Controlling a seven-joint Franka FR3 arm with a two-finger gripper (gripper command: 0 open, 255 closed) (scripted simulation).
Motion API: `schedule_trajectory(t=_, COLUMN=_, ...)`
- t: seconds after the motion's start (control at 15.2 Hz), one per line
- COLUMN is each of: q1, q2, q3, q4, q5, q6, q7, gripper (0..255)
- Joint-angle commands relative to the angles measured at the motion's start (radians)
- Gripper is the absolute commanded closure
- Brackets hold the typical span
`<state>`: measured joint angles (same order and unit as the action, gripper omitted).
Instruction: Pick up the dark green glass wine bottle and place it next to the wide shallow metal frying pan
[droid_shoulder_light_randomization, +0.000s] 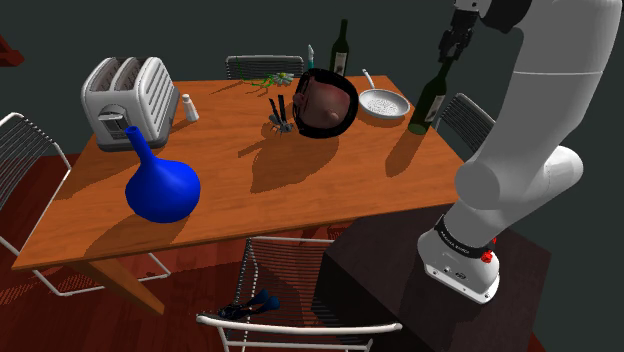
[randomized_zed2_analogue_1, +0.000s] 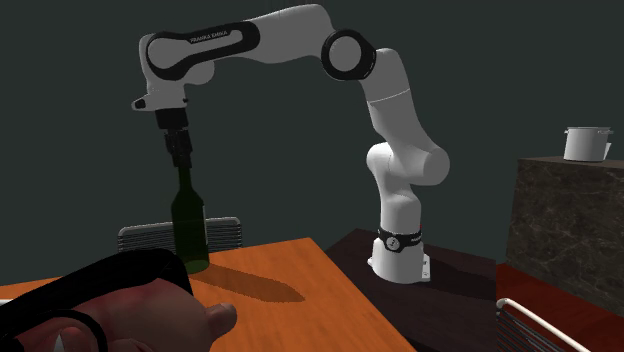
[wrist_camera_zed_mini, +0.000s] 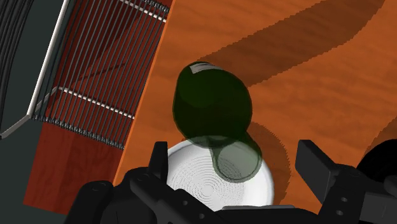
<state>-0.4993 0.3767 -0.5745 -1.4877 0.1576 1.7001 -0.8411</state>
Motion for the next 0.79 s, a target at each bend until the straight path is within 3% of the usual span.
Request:
schedule_trajectory(t=0.0, q1=0.0, q2=0.0, q3=0.0, q4=0.0, q5=0.0, q6=0.0, q7=0.0, gripper=0)
schedule_trajectory(t=0.26, q1=-0.026, q2=0.027, q3=-0.001, q4=0.167, q5=0.011, q6=-0.14, q7=-0.001, gripper=0)
schedule_trajectory(t=0.73, q1=-0.026, q2=0.027, q3=-0.001, q4=0.167, q5=0.011, q6=-0.14, q7=-0.001, gripper=0)
